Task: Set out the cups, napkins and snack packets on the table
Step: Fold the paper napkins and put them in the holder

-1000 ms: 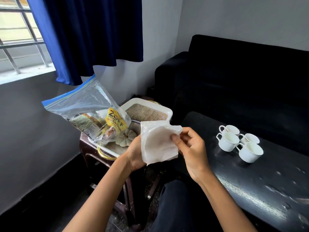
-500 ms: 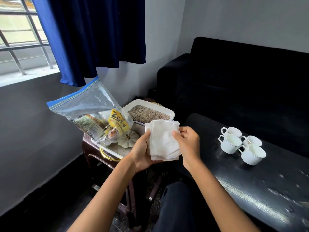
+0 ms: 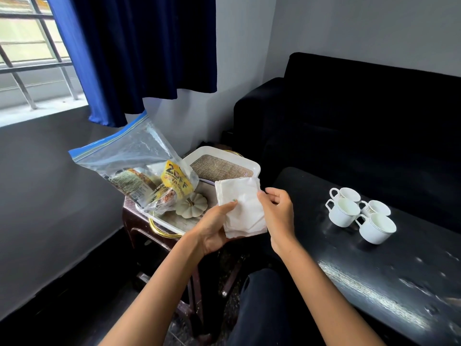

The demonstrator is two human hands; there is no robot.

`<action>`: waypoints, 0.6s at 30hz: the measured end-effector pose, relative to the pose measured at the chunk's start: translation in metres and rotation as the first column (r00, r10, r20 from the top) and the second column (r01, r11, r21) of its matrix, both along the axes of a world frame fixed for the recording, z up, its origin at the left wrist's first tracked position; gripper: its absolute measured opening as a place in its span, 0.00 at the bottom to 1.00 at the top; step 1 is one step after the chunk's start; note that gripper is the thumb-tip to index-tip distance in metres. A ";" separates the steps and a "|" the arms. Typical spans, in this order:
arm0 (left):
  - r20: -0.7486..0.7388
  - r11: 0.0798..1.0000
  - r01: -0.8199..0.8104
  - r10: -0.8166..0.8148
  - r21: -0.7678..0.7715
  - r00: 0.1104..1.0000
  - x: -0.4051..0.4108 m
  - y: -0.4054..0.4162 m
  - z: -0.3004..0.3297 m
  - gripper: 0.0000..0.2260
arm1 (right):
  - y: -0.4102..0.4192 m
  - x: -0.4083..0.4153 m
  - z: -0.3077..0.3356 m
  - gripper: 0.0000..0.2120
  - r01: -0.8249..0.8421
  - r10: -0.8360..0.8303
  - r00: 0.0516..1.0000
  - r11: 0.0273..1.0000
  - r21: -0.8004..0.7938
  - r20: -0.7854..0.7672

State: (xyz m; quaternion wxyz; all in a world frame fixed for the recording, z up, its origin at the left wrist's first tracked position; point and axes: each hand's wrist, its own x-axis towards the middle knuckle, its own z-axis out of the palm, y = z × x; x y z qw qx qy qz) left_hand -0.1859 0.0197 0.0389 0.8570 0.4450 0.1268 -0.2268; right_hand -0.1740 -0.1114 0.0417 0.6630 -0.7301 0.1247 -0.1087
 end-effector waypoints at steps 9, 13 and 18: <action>0.111 0.996 0.087 -0.087 -0.001 0.990 -0.005 -0.004 0.003 0.18 | 0.004 -0.007 -0.002 0.20 -0.273 0.290 0.940 0.955 0.112 -0.181; 0.069 0.999 0.050 -0.051 0.011 0.996 -0.004 -0.003 0.003 0.18 | -0.008 -0.013 0.002 0.13 -0.267 0.289 0.938 0.955 0.133 -0.191; 0.093 0.993 0.108 -0.112 0.042 0.989 -0.004 -0.006 0.003 0.14 | -0.025 -0.026 0.008 0.12 -0.280 0.279 0.947 0.960 0.016 -0.161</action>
